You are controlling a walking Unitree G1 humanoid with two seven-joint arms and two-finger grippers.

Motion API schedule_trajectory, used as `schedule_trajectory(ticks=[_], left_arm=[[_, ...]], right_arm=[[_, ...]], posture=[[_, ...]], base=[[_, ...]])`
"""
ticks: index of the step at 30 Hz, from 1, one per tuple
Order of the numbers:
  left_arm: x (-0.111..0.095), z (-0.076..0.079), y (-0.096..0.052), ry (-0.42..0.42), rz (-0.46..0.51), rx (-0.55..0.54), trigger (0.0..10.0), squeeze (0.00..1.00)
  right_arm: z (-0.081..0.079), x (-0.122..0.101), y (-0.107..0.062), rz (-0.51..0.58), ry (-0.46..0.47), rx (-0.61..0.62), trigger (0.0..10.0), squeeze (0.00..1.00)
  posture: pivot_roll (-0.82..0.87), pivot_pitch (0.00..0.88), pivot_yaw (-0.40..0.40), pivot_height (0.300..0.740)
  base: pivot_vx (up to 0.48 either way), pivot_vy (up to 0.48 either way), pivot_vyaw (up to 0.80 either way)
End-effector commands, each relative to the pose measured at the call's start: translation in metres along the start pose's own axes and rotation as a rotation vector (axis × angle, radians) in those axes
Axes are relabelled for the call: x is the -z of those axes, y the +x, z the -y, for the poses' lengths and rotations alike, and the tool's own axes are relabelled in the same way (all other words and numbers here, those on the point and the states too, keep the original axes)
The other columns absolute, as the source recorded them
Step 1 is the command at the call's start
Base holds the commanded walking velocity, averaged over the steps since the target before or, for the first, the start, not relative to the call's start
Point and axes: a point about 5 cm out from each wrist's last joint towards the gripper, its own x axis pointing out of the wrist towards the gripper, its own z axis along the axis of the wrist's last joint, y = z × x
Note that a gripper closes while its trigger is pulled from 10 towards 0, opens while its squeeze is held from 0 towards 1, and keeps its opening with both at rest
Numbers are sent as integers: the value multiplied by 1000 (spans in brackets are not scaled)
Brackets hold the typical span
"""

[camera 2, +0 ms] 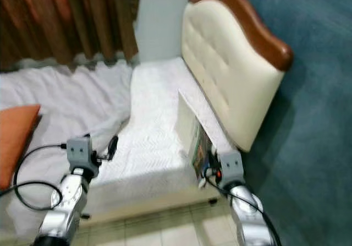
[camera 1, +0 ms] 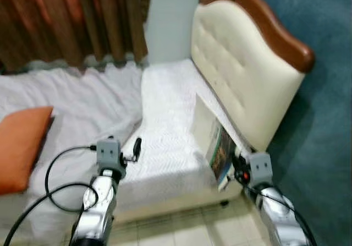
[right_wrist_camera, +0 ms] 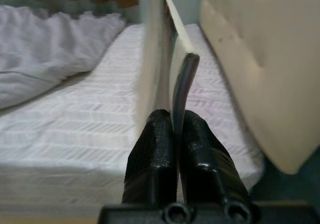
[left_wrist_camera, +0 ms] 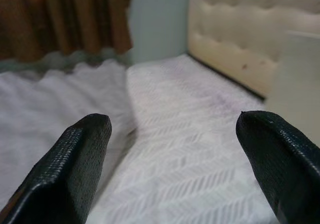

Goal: Clean up the room

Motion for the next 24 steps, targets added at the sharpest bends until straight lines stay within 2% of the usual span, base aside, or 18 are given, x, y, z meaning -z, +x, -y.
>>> schedule_trajectory(ticks=[1, 21, 24], left_arm=[[-1, 2, 1, 16, -1, 13, 10000, 0], [-2, 0, -1, 0, 9, -16, 10000, 0], [-2, 0, -1, -1, 9, -17, 10000, 0]], right_arm=[[-1, -11, 5, 53, 4, -6, 0, 0], [-7, -13, 9, 52, 22, -40, 0, 0], [-9, -14, 10, 54, 18, -47, 0, 0]], posture=[[-52, 0, -13, 740], [-50, 0, -12, 740], [-50, 0, -12, 740]], base=[[442, 0, 0], [443, 0, 0], [442, 0, 794]])
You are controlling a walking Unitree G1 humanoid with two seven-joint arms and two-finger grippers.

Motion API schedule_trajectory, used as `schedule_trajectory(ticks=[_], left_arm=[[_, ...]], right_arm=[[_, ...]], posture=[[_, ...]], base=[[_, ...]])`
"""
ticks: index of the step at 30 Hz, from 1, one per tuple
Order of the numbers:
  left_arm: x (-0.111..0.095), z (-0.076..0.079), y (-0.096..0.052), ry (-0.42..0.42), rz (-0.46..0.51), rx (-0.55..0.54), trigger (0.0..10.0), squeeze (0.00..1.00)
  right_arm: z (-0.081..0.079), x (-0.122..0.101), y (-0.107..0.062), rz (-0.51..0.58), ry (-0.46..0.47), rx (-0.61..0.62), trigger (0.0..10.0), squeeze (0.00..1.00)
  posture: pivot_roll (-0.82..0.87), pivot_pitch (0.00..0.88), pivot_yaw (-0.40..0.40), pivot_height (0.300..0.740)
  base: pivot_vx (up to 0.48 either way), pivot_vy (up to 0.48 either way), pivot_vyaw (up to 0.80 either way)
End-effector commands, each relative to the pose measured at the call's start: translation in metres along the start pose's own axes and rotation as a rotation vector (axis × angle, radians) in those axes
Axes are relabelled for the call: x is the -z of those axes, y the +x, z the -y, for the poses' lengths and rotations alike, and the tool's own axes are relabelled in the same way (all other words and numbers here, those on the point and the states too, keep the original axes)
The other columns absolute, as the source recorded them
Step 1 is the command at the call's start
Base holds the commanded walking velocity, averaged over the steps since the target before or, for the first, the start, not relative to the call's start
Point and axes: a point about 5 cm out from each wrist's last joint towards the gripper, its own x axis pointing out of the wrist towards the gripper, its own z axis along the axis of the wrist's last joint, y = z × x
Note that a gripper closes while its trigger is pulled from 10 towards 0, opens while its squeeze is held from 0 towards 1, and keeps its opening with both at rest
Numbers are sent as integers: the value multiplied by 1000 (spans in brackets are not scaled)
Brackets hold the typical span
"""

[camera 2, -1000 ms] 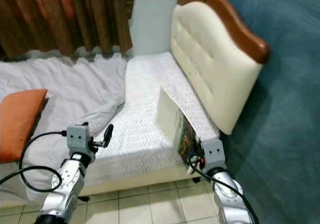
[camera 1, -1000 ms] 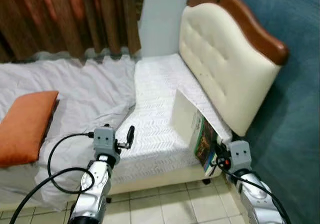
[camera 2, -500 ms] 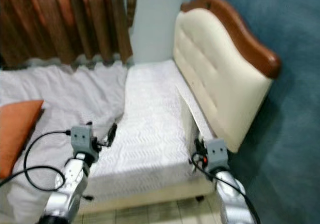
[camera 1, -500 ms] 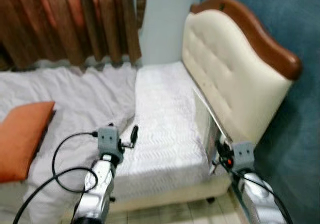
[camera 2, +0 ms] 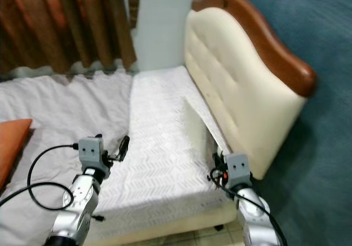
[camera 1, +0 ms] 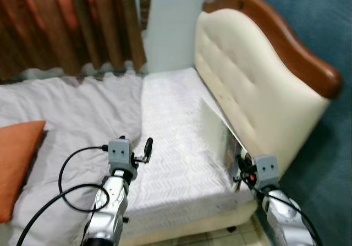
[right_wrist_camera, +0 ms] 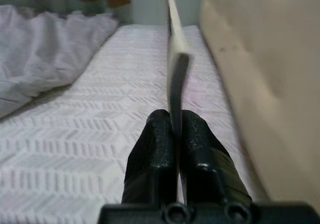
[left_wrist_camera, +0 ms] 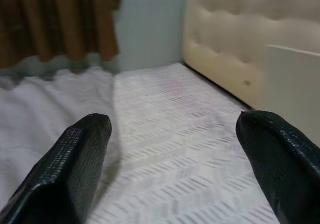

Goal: Clean up the room

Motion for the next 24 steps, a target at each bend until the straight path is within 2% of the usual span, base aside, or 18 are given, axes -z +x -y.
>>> schedule_trajectory(ticks=[1, 3, 6, 10, 11, 12, 14, 15, 16, 17, 18, 20, 21, 23, 24], left_arm=[[-2, -9, -2, 11, 5, -31, 10000, 0], [-2, -9, -2, 11, 5, -31, 10000, 0], [-2, -9, -2, 14, 5, -29, 10000, 0], [-2, -9, -2, 17, -3, -8, 10000, 0], [-3, -11, -1, 37, -14, 2, 10000, 0], [-3, -11, -1, 37, -14, 2, 10000, 0], [-10, -17, 1, 71, -7, 15, 10000, 0], [-10, -17, 1, 71, -7, 15, 10000, 0], [-14, -20, 1, 96, -6, 40, 10000, 0], [-16, -21, 0, 109, -5, 52, 10000, 0], [-20, -24, -2, 125, -1, 65, 10000, 0], [-24, -26, -5, 136, 4, 73, 10000, 0], [-29, -29, -9, 157, 7, 103, 10000, 0], [-41, -32, -23, 183, -12, 215, 10000, 0], [-41, -32, -23, 183, -12, 215, 10000, 0]], right_arm=[[-9, -20, 12, 78, -2, -40, 0, 0], [-9, -21, 13, 79, -1, -41, 0, 0], [-11, -22, 15, 80, 4, -45, 0, 0], [-13, -24, 24, 75, 62, -50, 0, 0], [-19, -28, 37, 69, 206, -48, 0, 0], [-19, -28, 37, 69, 206, -48, 0, 0], [-30, -36, 56, 54, 431, -58, 0, 0], [-30, -36, 56, 54, 431, -58, 0, 0], [-35, -39, 64, 42, 588, -68, 0, 0], [-36, -39, 67, 35, 658, -71, 0, 0], [-39, -38, 70, 27, 723, -69, 0, 0], [-42, -38, 70, 25, 759, -67, 0, 0], [-45, -35, 71, 15, 825, -68, 0, 0], [-45, -22, 71, -1, 951, 18, 0, 0], [-45, -22, 71, -1, 951, 18, 0, 0]], posture=[[-46, 0, -16, 740], [-46, 0, -16, 740], [-37, 1, -18, 740], [-28, 13, -6, 740], [-18, 22, 8, 740], [-18, 22, 8, 740], [11, 49, 45, 740], [11, 49, 45, 740], [34, 69, 59, 740], [34, 69, 59, 740], [70, 116, 87, 740], [84, 135, 97, 740], [116, 180, 118, 740], [200, 288, 171, 740], [200, 288, 171, 740]], base=[[446, 0, 744], [444, 0, 737], [442, 0, 0], [447, 0, 0], [0, 0, 0], [0, 0, 0], [0, 0, 0], [0, 0, 0], [0, 0, 0], [0, 0, 0], [0, 0, 0], [0, 0, 0], [0, 0, 0], [0, 0, 0], [0, 0, 0]])
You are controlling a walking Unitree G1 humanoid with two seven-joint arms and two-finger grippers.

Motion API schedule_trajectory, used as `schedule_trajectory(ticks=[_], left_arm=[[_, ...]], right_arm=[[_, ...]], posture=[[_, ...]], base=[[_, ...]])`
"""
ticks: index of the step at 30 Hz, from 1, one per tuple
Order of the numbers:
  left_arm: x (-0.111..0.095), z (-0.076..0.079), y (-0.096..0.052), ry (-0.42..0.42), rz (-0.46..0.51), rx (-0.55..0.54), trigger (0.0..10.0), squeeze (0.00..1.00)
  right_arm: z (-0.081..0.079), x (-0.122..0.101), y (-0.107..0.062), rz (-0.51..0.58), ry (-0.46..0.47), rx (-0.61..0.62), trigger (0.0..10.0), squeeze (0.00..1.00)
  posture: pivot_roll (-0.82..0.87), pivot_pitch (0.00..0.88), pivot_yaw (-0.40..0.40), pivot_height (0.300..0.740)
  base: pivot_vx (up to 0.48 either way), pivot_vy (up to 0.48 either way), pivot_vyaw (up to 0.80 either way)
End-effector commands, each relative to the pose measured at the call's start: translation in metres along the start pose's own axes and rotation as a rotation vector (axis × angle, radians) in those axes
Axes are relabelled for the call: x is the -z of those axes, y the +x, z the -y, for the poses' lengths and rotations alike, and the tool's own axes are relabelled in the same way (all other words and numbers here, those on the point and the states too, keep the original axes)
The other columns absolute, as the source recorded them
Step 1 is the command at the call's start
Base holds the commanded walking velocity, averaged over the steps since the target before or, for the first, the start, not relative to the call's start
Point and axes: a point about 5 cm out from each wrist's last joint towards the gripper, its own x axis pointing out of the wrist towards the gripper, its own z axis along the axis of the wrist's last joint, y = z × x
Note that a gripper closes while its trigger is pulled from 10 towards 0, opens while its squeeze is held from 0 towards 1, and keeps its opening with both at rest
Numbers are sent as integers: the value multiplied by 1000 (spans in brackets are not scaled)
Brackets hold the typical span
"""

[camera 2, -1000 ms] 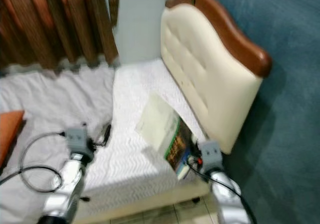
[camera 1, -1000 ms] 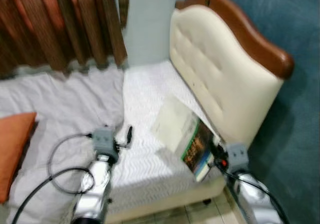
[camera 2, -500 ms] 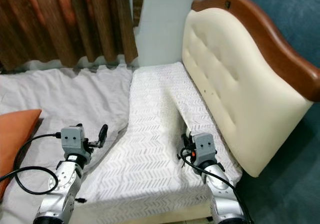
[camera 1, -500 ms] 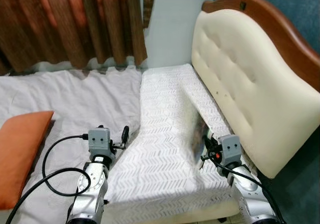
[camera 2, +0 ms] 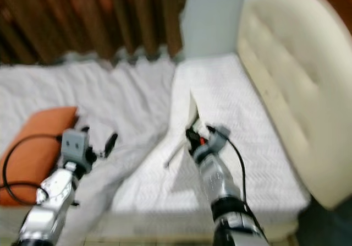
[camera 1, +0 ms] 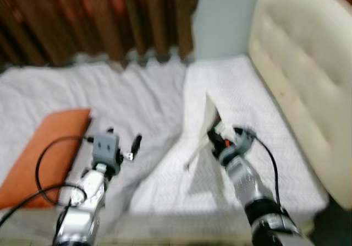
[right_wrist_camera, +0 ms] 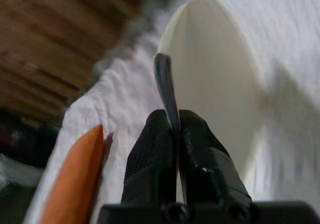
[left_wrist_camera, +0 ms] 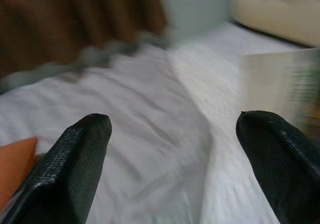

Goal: Clean up the room

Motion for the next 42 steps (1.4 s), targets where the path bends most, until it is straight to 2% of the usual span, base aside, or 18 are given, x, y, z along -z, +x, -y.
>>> schedule_trajectory(ticks=[1, 2, 3, 5, 6, 8, 10, 11, 14, 15, 16, 23, 27, 31, 34, 36, 38, 42], left_arm=[[-11, -1, -8, 26, -1, 85, 10000, 0], [-15, -1, -19, 69, -23, 152, 10000, 0], [-20, -3, -25, 83, -24, 163, 10000, 0], [-22, -5, -30, 92, -34, 171, 10000, 0], [-22, -9, -39, 93, -65, 170, 10000, 0], [-20, -10, -42, 89, -79, 162, 10000, 0], [-18, -8, -51, 72, -109, 153, 10000, 0], [-18, -8, -51, 72, -109, 153, 10000, 0], [-20, -1, -55, 51, -122, 161, 10000, 0], [-20, -1, -55, 51, -122, 161, 10000, 0], [-22, 2, -55, 42, -116, 160, 10000, 0], [-22, 9, -55, 9, -121, 156, 10000, 0], [-17, 18, -60, -28, -141, 186, 10000, 0], [-10, 19, -66, -20, -165, 166, 10000, 0], [-6, 21, -69, -27, -179, 148, 10000, 0], [-5, 22, -70, -34, -182, 144, 10000, 0], [-5, 25, -73, -46, -186, 140, 10000, 0], [-4, 27, -75, -56, -190, 133, 10000, 0]], right_arm=[[5, 5, -1, 32, 92, 49, 0, 0], [15, 6, -4, 74, 115, 135, 0, 0], [16, 6, -5, 90, 118, 154, 0, 0], [20, 7, -6, 103, 124, 186, 0, 0], [30, 8, -11, 121, 152, 256, 0, 0], [36, 9, -14, 127, 162, 291, 0, 0], [53, 3, -23, 161, 150, 389, 0, 0], [53, 3, -23, 161, 150, 389, 0, 0], [67, -14, -30, 234, 92, 477, 0, 0], [67, -14, -30, 234, 92, 477, 0, 0], [73, -31, -33, 285, 44, 510, 0, 0], [78, -45, -34, 303, 12, 535, 0, 0], [79, -41, -34, 304, 121, 561, 0, 0], [74, -32, -29, 246, 136, 536, 0, 0], [70, -25, -26, 172, 83, 503, 0, 0], [69, -24, -25, 156, 65, 496, 0, 0], [70, -25, -26, 115, -15, 478, 0, 0], [67, -23, -23, 74, -69, 433, 0, 0]], posture=[[208, 301, 179, 740], [230, 344, 208, 740], [252, 389, 236, 740], [257, 400, 243, 740], [266, 437, 256, 740], [268, 442, 258, 740], [262, 448, 255, 740], [262, 448, 255, 740], [248, 441, 245, 740], [248, 441, 245, 740], [233, 434, 231, 740], [208, 433, 209, 740], [201, 439, 197, 740], [202, 445, 188, 740], [204, 449, 178, 740], [206, 451, 175, 740], [209, 455, 170, 740], [200, 458, 162, 740]], base=[[0, 0, 0], [0, 0, 0], [0, 0, 0], [0, 0, 0], [0, 0, 0], [0, 0, 0], [0, 0, 0], [0, 0, 0], [0, 0, 0], [0, 0, 0], [0, 0, 0], [0, 0, 0], [0, 0, 0], [0, 0, 0], [0, 0, 0], [0, 0, 0], [0, 0, 0], [0, 0, 0]])
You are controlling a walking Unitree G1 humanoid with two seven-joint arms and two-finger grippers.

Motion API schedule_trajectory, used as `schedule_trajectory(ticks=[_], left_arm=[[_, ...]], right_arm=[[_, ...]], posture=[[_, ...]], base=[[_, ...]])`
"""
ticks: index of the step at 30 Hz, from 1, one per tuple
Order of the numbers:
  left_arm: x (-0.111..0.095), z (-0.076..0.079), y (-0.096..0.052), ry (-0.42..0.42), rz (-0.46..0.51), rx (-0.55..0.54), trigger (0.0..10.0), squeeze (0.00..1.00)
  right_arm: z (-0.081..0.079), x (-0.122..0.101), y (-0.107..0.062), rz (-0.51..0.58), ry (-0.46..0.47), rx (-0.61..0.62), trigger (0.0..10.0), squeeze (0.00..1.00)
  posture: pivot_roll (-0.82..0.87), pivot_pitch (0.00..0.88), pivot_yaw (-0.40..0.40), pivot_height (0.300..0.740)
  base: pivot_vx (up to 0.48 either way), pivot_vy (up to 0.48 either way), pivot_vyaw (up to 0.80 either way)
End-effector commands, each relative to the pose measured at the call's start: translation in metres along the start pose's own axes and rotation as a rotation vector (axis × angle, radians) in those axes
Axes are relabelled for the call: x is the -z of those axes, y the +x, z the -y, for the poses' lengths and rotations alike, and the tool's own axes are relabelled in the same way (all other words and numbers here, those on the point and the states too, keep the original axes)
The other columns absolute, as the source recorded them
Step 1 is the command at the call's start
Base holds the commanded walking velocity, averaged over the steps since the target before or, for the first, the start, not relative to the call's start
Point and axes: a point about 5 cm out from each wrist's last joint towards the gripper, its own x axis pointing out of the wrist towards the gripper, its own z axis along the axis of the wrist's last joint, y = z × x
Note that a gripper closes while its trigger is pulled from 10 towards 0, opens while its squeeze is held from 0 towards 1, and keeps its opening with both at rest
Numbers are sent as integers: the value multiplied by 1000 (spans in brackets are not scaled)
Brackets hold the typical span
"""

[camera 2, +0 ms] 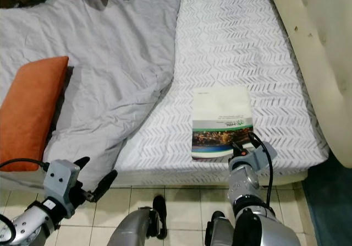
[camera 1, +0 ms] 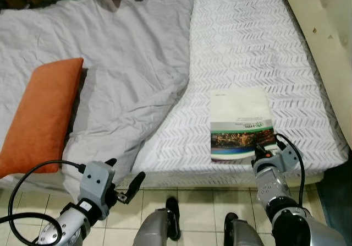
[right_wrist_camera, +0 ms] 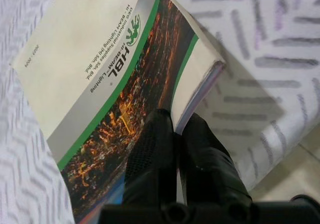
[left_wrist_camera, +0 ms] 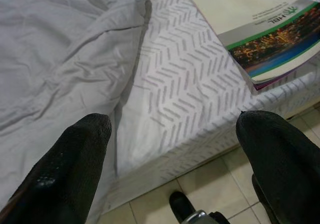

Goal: Clean up the room

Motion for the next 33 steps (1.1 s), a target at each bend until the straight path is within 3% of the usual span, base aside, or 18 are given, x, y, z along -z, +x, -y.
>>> schedule_trajectory(ticks=[1, 6, 11, 19, 24, 33], left_arm=[[4, 3, -5, -5, -26, -6, 10000, 0], [6, 6, -4, -16, -27, -11, 10000, 0], [5, 8, -1, -21, -18, -5, 10000, 0], [10, 13, 2, -73, 12, 10, 10000, 0], [19, 22, 5, -83, 44, 42, 10000, 0], [41, 44, 24, -30, 88, 95, 10000, 0]], right_arm=[[0, 25, -6, -118, -58, -30, 0, 0], [-4, 32, -8, -139, -71, -37, 0, 0], [2, 32, -8, -126, 16, 42, 0, 0], [0, 34, -8, -125, 158, 89, 0, 0], [-1, 36, -9, -131, 170, 93, 0, 0], [1, 35, -9, -129, 166, 95, 0, 0]], posture=[[197, 459, 160, 740], [190, 460, 156, 740], [187, 459, 152, 740], [177, 453, 140, 740], [180, 455, 129, 740], [131, 473, 90, 740]], base=[[0, 0, 0], [0, 0, 0], [0, 0, 0], [0, 0, 0], [0, 0, 0], [0, 0, 0]])
